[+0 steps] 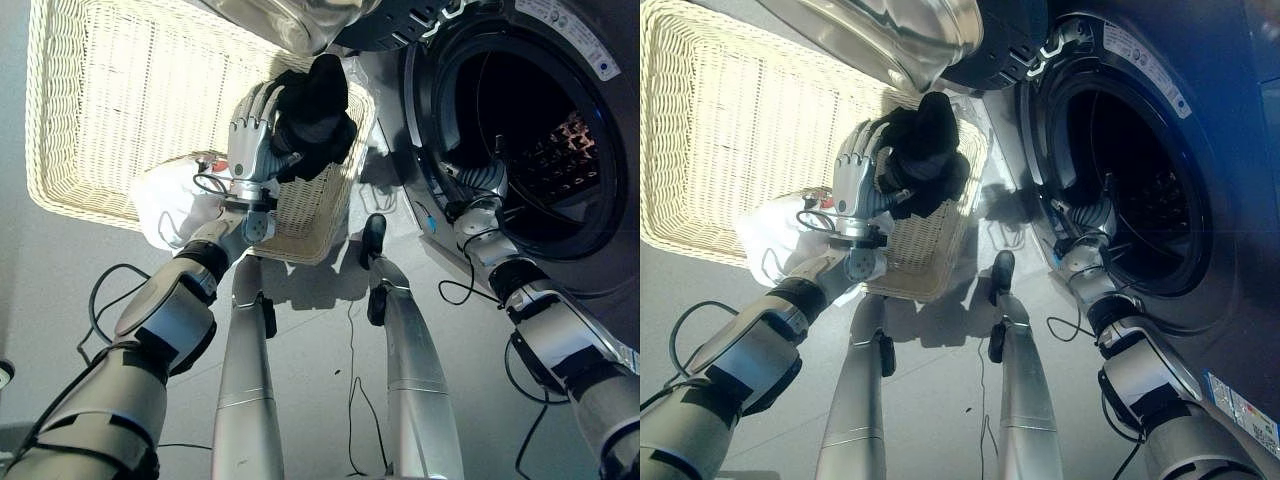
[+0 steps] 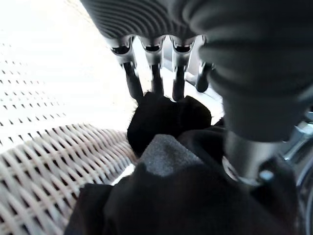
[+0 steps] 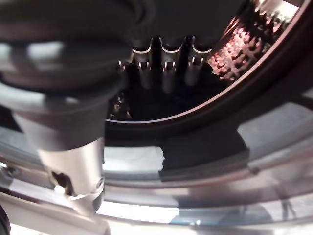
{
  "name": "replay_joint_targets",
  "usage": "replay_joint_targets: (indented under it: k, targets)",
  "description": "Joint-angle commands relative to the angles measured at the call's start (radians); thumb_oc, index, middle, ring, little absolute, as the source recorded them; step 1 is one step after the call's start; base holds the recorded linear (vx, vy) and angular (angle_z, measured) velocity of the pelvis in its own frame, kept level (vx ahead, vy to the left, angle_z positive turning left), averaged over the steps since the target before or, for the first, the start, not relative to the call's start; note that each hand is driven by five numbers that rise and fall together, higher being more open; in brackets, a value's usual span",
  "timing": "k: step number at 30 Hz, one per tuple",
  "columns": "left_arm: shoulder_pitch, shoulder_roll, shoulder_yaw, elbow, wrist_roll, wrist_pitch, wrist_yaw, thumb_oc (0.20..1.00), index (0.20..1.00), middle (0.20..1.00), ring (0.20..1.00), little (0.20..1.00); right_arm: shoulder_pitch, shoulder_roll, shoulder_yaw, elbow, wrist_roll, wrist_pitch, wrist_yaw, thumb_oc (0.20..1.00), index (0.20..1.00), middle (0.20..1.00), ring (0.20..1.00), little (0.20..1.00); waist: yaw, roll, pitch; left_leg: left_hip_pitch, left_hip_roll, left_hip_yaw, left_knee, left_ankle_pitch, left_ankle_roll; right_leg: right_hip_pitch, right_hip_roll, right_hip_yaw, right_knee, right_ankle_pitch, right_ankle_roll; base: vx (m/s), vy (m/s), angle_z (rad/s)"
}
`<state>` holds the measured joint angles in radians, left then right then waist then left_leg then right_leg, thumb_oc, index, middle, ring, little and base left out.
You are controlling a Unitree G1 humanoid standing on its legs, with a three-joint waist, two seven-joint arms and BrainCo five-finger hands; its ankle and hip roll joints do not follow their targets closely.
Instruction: Put the clothes into the washing machine.
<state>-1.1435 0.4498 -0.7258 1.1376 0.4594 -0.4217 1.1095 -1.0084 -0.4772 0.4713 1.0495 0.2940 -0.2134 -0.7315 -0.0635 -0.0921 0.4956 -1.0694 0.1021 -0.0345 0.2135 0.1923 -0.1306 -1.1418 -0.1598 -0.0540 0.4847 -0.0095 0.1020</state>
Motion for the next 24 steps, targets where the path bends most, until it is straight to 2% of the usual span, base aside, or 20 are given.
replay_joint_targets:
  k: [1, 7, 14, 24]
  targets:
    - [-0.04, -0.007, 0.05, -0.032, 0.053, -0.008, 0.021, 1.0, 1.0, 1.0, 1.0, 1.0, 0.0, -0.038, -0.053, -0.047, -0.03, -0.032, -0.037, 1.0, 1.0, 1.0, 1.0, 1.0, 0.012, 0.016, 0.024, -0.008, -0.063, -0.01, 0.129, -0.148, 0.039, 0.055, 0.073, -0.046, -0.139, 0.134, 0.023, 0.0, 0.0, 0.0]
    - [-0.07, 0.001, 0.031, -0.005, 0.032, 0.012, -0.011, 1.0, 1.0, 1.0, 1.0, 1.0, -0.019, -0.045, -0.043, -0.024, -0.022, -0.038, -0.023, 1.0, 1.0, 1.0, 1.0, 1.0, 0.01, 0.013, 0.024, -0.01, -0.06, -0.009, 0.128, -0.144, 0.039, 0.053, 0.072, -0.047, -0.136, 0.135, 0.024, 0.0, 0.0, 0.0]
    - [-0.129, -0.004, -0.027, 0.053, -0.004, 0.011, -0.168, 1.0, 1.0, 1.0, 1.0, 1.0, -0.052, -0.039, -0.025, -0.002, -0.022, -0.028, -0.014, 1.0, 1.0, 1.0, 1.0, 1.0, -0.004, 0.008, 0.024, -0.006, -0.057, -0.002, 0.126, -0.141, 0.039, 0.055, 0.075, -0.041, -0.142, 0.144, 0.026, 0.0, 0.016, 0.0]
    - [-0.205, -0.005, -0.104, 0.12, -0.046, 0.02, -0.301, 1.0, 1.0, 1.0, 1.0, 1.0, -0.095, -0.033, 0.001, 0.034, -0.029, -0.034, -0.004, 1.0, 1.0, 1.0, 1.0, 1.0, -0.022, 0.004, 0.024, -0.011, -0.049, 0.011, 0.125, -0.138, 0.037, 0.047, 0.083, -0.03, -0.146, 0.146, 0.028, 0.0, 0.026, 0.0]
